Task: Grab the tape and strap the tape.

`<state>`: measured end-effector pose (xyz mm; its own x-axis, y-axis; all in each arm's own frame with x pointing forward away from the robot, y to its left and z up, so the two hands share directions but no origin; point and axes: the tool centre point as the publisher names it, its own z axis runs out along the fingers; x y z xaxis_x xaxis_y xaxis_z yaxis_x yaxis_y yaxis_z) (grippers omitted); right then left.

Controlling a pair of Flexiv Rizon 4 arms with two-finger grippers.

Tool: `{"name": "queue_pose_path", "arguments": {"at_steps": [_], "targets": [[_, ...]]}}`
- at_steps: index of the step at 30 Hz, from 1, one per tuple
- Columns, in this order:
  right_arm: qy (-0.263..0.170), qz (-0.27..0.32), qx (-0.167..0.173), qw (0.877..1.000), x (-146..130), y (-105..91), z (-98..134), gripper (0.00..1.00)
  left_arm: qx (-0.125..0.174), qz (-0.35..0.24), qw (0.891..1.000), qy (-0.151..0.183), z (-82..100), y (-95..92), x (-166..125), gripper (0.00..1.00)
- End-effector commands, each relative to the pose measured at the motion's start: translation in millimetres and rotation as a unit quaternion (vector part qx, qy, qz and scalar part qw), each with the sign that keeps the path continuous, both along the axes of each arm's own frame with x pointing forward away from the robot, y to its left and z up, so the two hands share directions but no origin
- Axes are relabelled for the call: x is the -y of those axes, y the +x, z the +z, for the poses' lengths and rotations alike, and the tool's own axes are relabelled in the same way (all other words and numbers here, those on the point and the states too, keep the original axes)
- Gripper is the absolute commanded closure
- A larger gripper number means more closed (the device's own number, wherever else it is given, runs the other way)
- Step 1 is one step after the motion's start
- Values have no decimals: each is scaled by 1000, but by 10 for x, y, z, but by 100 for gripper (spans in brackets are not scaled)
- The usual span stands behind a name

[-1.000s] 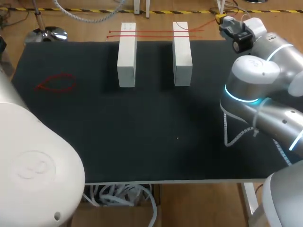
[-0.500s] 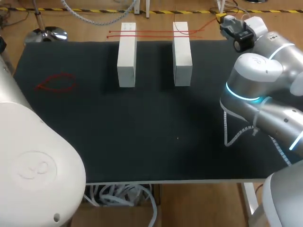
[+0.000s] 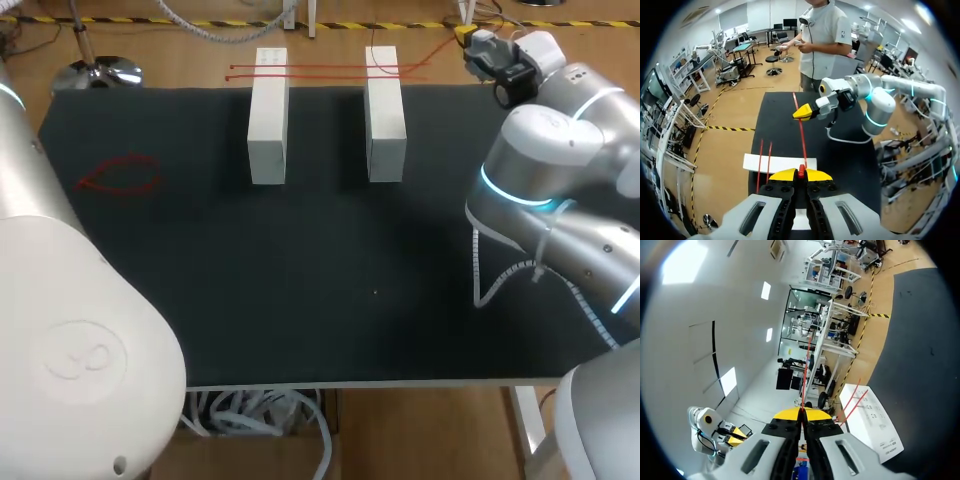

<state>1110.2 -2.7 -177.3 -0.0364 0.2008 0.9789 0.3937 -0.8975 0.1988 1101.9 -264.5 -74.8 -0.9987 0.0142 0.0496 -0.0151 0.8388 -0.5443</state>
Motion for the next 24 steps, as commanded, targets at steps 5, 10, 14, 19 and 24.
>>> {"name": "queue_pose_path", "arguments": {"at_steps": [5, 10, 14, 19, 24], "targets": [[-57, 43, 14, 997, -37, 5, 77, 100, -2, -1, 1000, 0, -7, 9, -14, 100], [-175, 88, 24, 980, -92, -11, 139, 100, -2, -1, 1000, 0, -7, 9, -14, 100], [-241, 97, 31, 965, -119, -4, 203, 100, -2, -1, 1000, 0, -7, 9, -14, 100], [-324, 114, 46, 938, -148, -11, 264, 100, -2, -1, 1000, 0, -7, 9, -14, 100], [-430, 131, 50, 892, -147, -9, 291, 100, -2, -1, 1000, 0, -7, 9, -14, 100]]}}
